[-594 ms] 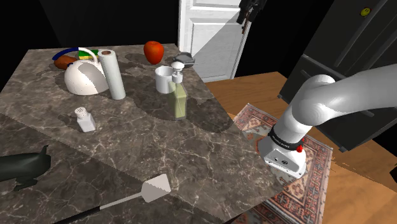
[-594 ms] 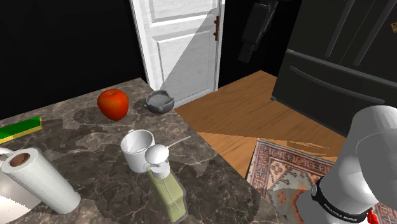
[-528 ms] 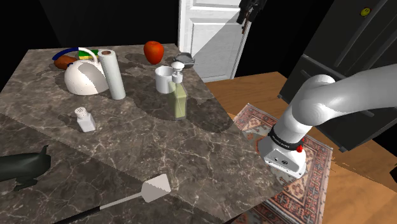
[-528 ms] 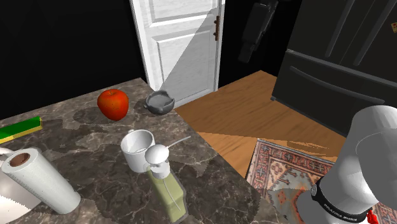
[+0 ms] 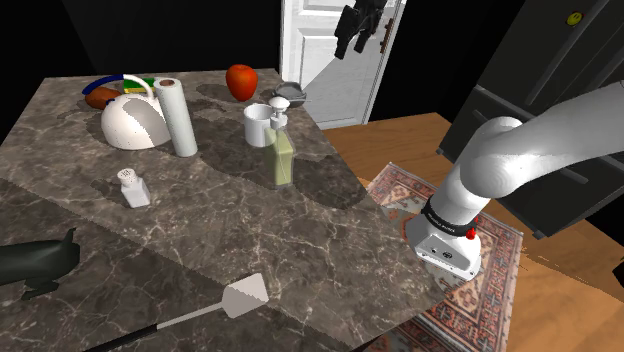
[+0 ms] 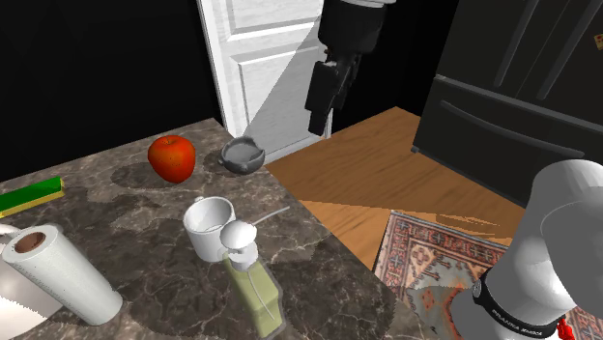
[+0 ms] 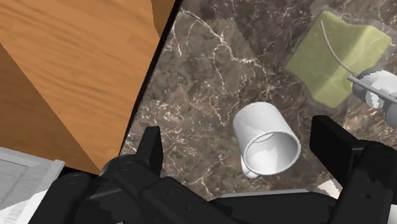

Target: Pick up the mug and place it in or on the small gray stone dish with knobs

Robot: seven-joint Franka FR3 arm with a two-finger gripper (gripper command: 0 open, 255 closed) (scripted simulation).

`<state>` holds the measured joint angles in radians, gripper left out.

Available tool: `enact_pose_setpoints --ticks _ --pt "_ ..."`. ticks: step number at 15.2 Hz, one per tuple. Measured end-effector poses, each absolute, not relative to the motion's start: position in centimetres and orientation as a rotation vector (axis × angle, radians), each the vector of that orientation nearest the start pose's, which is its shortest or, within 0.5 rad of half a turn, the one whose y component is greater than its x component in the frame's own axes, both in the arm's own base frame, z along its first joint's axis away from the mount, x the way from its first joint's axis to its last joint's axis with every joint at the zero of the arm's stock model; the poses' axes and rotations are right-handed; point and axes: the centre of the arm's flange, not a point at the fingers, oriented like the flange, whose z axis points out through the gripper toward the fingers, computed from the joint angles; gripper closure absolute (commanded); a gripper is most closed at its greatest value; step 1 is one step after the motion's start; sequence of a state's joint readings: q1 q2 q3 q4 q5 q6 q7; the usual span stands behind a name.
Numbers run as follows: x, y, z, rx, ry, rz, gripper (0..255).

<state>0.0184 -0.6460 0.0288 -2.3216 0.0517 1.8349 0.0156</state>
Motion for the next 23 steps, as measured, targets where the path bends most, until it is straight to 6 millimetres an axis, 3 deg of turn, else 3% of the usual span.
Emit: enact_pose_setpoints --ticks 23 --pt "56.2 18.2 39.9 -3.151 -0.191 -0.151 0"
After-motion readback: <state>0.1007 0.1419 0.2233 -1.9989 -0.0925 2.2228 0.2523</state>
